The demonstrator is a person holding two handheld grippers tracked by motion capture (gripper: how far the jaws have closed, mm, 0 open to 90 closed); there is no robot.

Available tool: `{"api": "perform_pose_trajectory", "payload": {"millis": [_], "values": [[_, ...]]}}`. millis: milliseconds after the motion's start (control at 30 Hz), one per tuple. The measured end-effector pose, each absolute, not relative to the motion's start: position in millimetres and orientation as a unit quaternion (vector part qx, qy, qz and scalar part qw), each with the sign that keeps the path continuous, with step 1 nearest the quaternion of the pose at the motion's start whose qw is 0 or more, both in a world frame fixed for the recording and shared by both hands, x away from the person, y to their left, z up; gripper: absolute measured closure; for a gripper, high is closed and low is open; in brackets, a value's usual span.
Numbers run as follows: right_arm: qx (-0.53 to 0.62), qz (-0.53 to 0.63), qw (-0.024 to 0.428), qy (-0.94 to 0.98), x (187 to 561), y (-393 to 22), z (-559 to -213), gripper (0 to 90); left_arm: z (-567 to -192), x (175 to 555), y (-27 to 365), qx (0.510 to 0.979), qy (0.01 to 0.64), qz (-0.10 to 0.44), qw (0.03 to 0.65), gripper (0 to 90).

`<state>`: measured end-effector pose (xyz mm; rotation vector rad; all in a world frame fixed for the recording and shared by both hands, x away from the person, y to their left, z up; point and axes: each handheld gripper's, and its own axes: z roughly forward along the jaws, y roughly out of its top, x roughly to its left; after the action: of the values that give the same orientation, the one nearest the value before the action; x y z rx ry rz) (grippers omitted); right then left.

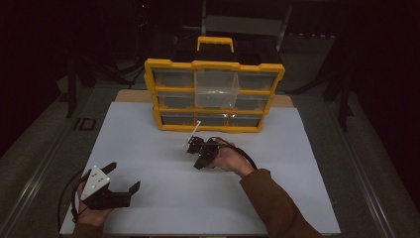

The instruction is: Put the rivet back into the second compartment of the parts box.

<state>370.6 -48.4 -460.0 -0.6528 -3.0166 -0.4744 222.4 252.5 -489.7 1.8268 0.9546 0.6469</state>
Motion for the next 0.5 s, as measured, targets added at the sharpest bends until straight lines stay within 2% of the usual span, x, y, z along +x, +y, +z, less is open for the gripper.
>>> {"api": "perform_pose_trajectory", "payload": {"millis": [500], "values": [[-0.210,-0.179,0.005,-0.961,365,-70,-416,82.7,-490,222,252,0.746,0.390,0.265,0.470,0.0]]}}
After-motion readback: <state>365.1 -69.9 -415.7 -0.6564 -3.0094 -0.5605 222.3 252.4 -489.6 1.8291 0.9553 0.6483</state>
